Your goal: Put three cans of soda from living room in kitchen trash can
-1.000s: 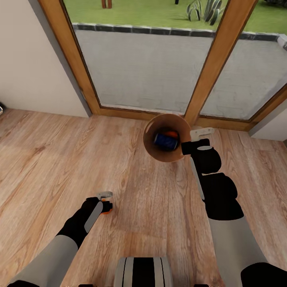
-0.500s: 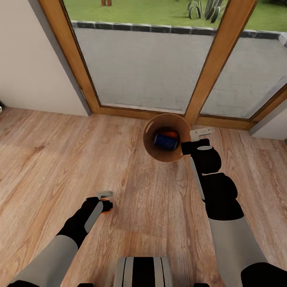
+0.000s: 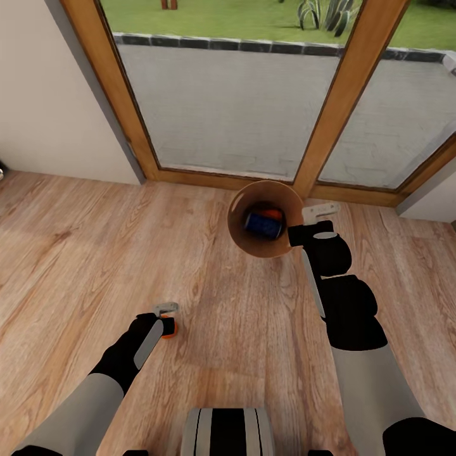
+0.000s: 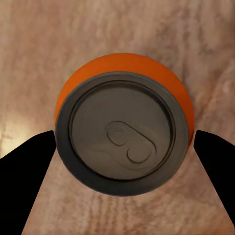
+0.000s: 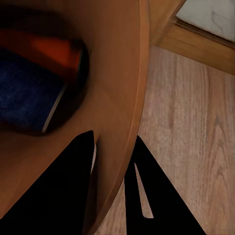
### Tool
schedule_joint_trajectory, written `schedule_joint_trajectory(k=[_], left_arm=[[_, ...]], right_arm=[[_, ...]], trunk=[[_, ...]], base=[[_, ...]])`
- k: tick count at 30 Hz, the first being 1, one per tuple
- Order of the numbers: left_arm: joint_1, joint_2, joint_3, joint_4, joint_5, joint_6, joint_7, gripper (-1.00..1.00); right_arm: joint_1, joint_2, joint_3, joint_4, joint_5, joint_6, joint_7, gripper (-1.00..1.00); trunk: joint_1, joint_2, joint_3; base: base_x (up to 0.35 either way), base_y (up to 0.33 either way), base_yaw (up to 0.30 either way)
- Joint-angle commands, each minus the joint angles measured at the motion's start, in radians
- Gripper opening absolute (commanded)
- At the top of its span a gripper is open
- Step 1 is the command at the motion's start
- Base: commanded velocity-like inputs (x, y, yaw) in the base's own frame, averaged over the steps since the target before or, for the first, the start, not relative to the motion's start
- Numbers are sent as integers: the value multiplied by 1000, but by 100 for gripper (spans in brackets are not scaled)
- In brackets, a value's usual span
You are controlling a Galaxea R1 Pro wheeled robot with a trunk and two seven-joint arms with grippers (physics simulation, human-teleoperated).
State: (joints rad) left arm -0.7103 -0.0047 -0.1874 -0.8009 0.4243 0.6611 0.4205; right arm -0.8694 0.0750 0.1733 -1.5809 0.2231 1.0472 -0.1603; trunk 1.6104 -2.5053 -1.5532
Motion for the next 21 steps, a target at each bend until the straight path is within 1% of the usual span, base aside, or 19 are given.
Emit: schedule_joint_trajectory(k=[1,10,12,21], left_arm=[[0,0,0,0,-6,2,1,-100],[0,0,1,-2,-6,0,0,-100],[0,0,2,-22,-6,1,-1,-100],[0,0,2,-33,-6,1,-2,-100]], right_arm=[[0,0,0,-1,5,0,2,-100],[0,1,0,-1,5,0,2,-100],[0,1,0,-1,5,0,2,-100],[0,1,0,0,5,0,2,-100]], trunk=[[0,0,0],[0,0,0],[0,0,0],[0,0,0]], base=[[0,0,0],[0,0,0],[0,0,0],[0,0,0]])
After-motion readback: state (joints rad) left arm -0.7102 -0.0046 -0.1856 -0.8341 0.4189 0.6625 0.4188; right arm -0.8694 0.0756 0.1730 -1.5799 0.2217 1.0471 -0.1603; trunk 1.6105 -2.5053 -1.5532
